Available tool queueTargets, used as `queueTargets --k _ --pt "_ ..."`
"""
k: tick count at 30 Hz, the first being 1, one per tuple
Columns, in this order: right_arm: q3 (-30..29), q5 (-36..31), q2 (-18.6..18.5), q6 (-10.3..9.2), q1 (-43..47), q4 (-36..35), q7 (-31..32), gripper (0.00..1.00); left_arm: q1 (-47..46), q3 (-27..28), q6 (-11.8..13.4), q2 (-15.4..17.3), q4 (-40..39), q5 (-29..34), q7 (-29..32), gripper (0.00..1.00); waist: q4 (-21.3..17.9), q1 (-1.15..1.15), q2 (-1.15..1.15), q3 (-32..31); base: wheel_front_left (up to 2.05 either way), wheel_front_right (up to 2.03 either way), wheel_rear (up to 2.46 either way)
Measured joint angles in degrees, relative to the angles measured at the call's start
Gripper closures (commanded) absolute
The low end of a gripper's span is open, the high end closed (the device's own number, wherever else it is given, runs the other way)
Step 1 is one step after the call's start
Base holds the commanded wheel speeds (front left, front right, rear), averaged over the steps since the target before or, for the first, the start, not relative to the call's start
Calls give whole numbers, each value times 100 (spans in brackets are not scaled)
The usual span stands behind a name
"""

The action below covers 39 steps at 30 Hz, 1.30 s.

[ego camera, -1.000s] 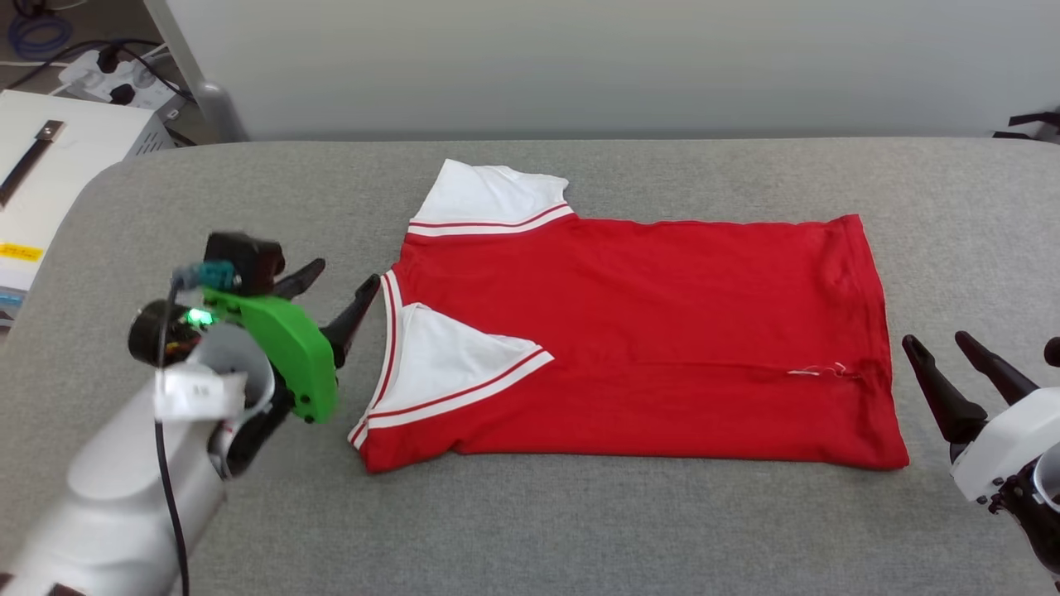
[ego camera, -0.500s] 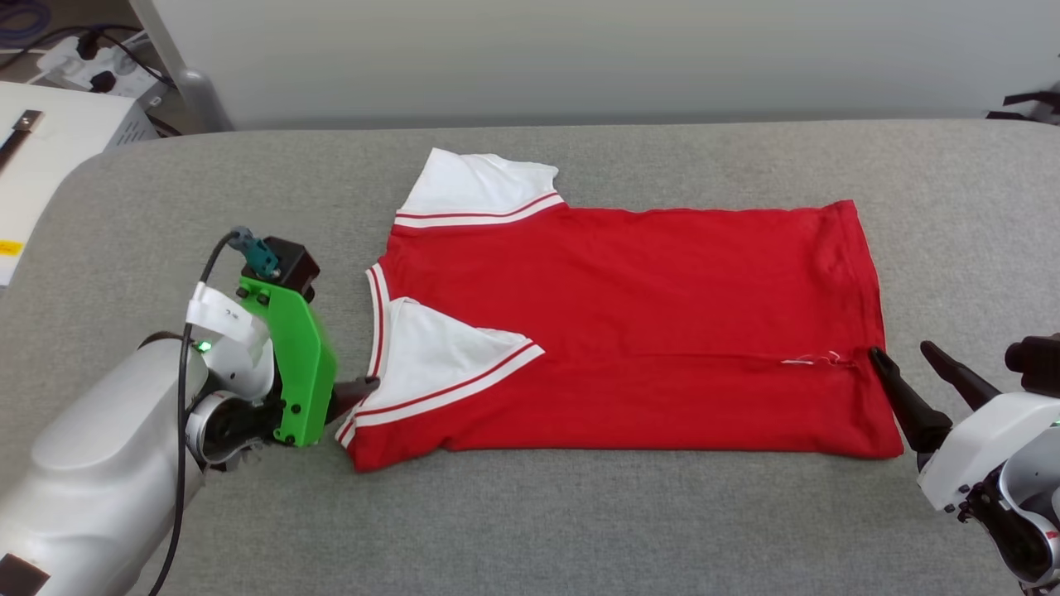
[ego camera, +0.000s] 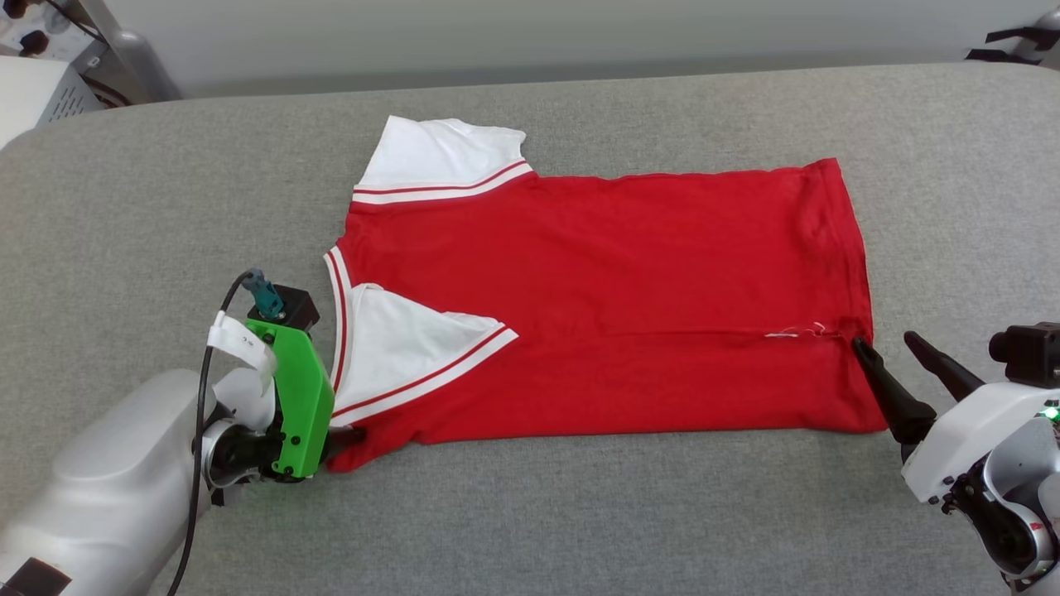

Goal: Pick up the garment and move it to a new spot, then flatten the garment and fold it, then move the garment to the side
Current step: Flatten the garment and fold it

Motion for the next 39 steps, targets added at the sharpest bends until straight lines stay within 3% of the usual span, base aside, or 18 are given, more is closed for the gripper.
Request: queueTargets --k 4,5,6,16,21,28,32,39 --pt "-20 -8 22 0 -21 -2 37 0 -86 -187 0 49 -34 -19 32 0 -40 0 0 73 0 0 0" --pt "-33 -9 16 0 -30 -2 37 0 -107 -234 0 65 -51 -19 19 78 -42 0 0 75 0 0 0" --pt "-46 -9 10 0 -38 -2 38 0 -113 -257 0 67 -57 -20 -14 100 -41 0 0 70 0 0 0" --pt "-114 -274 -506 0 -500 -155 463 0 -113 -608 0 118 -286 -41 -654 100 45 0 0 -108 0 0 0" --pt "111 -313 -1049 0 -774 -380 1312 0 -187 -782 0 157 -522 41 -981 100 135 0 0 -147 0 0 0" --pt "617 60 -1479 0 -996 -565 2847 0 -403 -976 0 216 -716 52 -1222 100 239 0 0 -112 0 0 0" --pt "817 258 -1546 0 -1066 -483 3429 0 -504 -1073 0 218 -758 58 -1326 100 286 0 0 -47 0 0 0" --pt "1027 378 -1294 0 -1077 134 3557 0 -634 -1188 0 197 -765 85 -1496 100 382 0 0 92 0 0 0"
